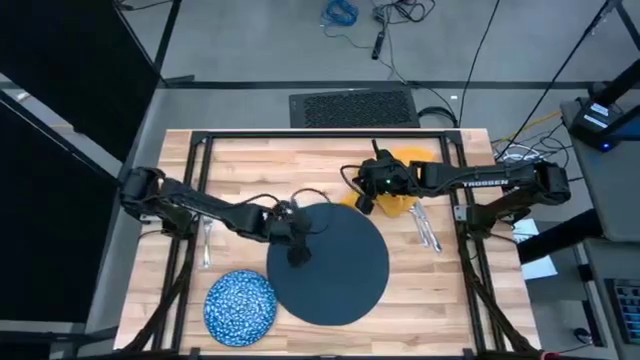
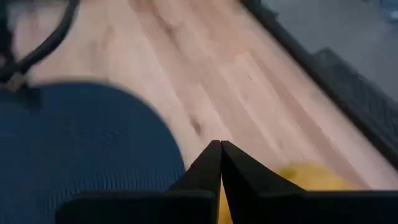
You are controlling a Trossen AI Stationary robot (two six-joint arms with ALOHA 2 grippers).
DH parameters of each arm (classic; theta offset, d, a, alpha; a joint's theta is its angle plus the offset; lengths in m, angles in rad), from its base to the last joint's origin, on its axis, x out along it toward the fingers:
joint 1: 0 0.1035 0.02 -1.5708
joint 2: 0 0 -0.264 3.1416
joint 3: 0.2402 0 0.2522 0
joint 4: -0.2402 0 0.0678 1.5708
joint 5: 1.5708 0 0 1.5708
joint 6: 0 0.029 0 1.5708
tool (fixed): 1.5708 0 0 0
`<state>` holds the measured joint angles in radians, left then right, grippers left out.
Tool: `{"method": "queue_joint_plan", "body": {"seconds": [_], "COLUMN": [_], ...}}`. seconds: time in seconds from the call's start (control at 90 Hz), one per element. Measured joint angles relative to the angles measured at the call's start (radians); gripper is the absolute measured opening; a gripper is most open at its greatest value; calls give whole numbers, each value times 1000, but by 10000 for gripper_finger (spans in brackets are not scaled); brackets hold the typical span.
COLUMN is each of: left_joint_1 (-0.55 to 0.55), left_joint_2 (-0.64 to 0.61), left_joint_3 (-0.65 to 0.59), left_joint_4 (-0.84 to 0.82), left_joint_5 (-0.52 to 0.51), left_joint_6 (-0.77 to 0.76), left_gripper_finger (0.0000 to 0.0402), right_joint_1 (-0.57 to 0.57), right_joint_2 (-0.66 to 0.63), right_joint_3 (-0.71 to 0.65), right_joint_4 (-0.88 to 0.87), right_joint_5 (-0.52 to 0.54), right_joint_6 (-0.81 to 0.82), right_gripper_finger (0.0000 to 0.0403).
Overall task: Set table place
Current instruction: Put the blue plate on the blue tablemat
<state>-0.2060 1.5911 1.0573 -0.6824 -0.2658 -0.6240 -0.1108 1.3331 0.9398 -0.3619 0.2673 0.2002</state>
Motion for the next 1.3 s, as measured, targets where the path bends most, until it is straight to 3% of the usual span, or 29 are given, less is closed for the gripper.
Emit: {"method": "queue_joint_plan", "body": {"seconds": [0.222, 0.333, 0.422, 0.733, 0.878, 0.956, 1.056, 1.167, 1.3], "left_joint_1": [-82, -125, -155, -197, -238, -279, -348, -437, -572], "left_joint_2": [-30, -30, -30, -31, -40, -80, -177, -318, -471], "left_joint_3": [0, 0, 0, 1, 1, 1, 1, 0, -66], "left_joint_4": [-298, -370, -393, -431, -457, -509, -528, -517, -371], "left_joint_5": [219, 381, 452, 462, 448, 411, 255, 53, -187], "left_joint_6": [-145, -125, -99, 9, 24, 20, -76, -256, -484], "left_gripper_finger": [0, 0, 0, 0, 0, 0, 0, 0, 0], "right_joint_1": [132, 209, 269, 446, 512, 554, 639, 726, 765], "right_joint_2": [0, 0, 0, 0, 1, 16, 63, 125, 177], "right_joint_3": [-28, -67, -99, -167, -168, -168, -169, -169, -169], "right_joint_4": [-76, -52, -33, 124, 127, 127, 140, 262, 488], "right_joint_5": [76, 75, 75, 77, 171, 221, 271, 373, 415], "right_joint_6": [87, 133, 150, 163, 357, 505, 625, 649, 596], "right_gripper_finger": [0, 0, 0, 0, 0, 0, 0, 0, 0]}}
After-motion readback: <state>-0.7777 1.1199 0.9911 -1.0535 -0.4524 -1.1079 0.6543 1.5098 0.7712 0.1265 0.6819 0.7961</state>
